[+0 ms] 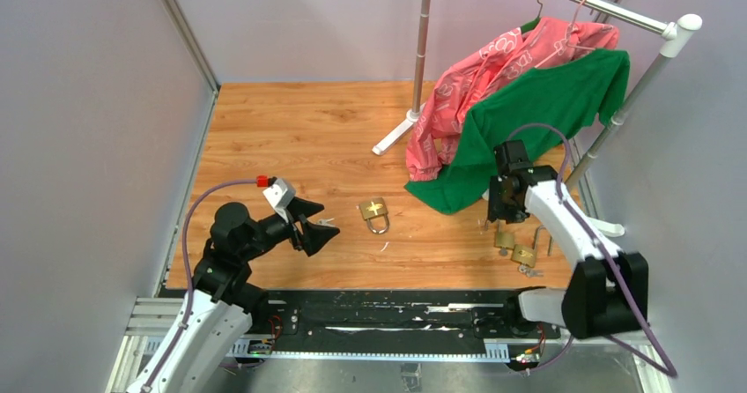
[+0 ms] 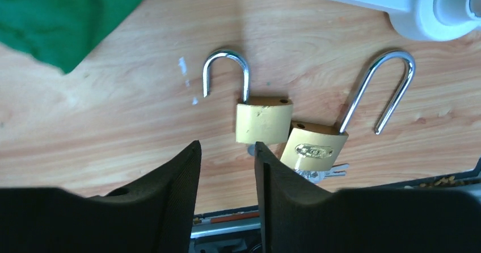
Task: Lock with the key
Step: Place the lock at the center of the board.
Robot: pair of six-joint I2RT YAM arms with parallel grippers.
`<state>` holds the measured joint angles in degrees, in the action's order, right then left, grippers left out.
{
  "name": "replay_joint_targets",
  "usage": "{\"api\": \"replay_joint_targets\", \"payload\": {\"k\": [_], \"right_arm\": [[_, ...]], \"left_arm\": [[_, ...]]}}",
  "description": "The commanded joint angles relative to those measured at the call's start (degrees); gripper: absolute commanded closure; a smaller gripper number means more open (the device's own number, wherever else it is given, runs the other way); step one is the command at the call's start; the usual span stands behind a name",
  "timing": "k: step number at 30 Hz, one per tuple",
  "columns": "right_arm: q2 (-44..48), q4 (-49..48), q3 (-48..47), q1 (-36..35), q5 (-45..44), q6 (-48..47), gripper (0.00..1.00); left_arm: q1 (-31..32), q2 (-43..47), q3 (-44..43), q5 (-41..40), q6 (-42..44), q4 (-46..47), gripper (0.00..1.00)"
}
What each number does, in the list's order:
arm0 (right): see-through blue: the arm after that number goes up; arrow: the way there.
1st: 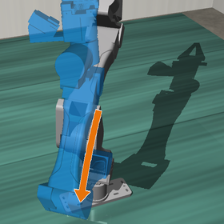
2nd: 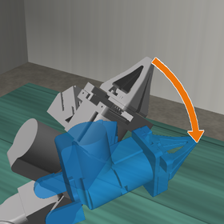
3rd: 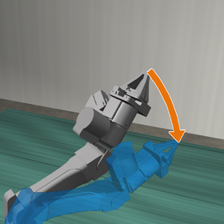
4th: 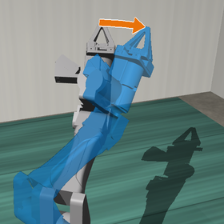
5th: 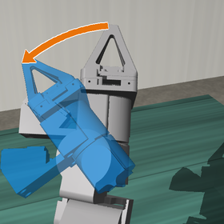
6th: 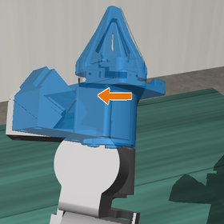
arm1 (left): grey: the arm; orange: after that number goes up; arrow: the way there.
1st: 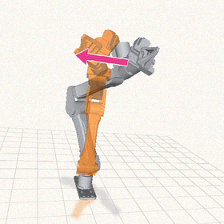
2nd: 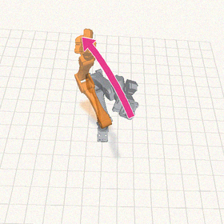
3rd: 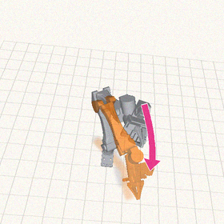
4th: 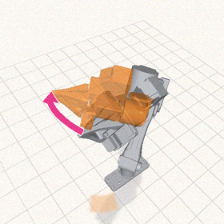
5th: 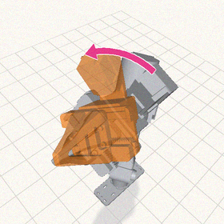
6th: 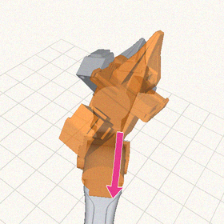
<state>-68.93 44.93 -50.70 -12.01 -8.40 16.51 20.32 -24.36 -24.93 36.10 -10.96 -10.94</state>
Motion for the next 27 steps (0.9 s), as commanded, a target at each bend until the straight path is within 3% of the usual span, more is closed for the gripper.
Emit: {"api": "replay_joint_targets", "payload": {"k": [1, 4, 6, 10, 14, 25, 27], "right_arm": [[-9.3, 1.4, -3.3, 6.9, 1.5, -2.1, 0.64], [-13.9, -0.5, -4.0, 10.1, 4.8, -3.2, 0.65], [-16.3, -1.6, -4.8, 10.2, 7.3, -3.9, 0.59], [-19.6, -1.7, -5.9, 10.2, 5.3, -3.9, 0.55], [-22.9, -1.2, -6.6, 10.3, 1.1, -4.4, 0.58], [-28.9, -5.3, -5.4, 9.6, 6.5, -4.3, 0.59], [-28.8, -6.0, -4.6, 8.7, 6.5, -3.8, 0.7]], "left_arm": [[-0.5, 3.5, 2.6, -3.1, -5.0, 6.6, 0.16], [-1.1, 5.5, 2.6, -3.5, -4.4, 6.4, 0.16], [-1.3, 6.7, 2.9, -3.9, -3.9, 6.3, 0.15], [-1.6, 7.9, 3.3, -5.7, -3.3, 6.2, 0.14], [-2.2, 7.8, 4.0, -5.3, -4.4, 8.1, 0.13], [-4.1, 4.9, 4.5, -5.1, -5.0, 9.3, 0.12], [-4.1, 4.9, 4.5, -4.9, -5.0, 9.4, 0.12]]}}
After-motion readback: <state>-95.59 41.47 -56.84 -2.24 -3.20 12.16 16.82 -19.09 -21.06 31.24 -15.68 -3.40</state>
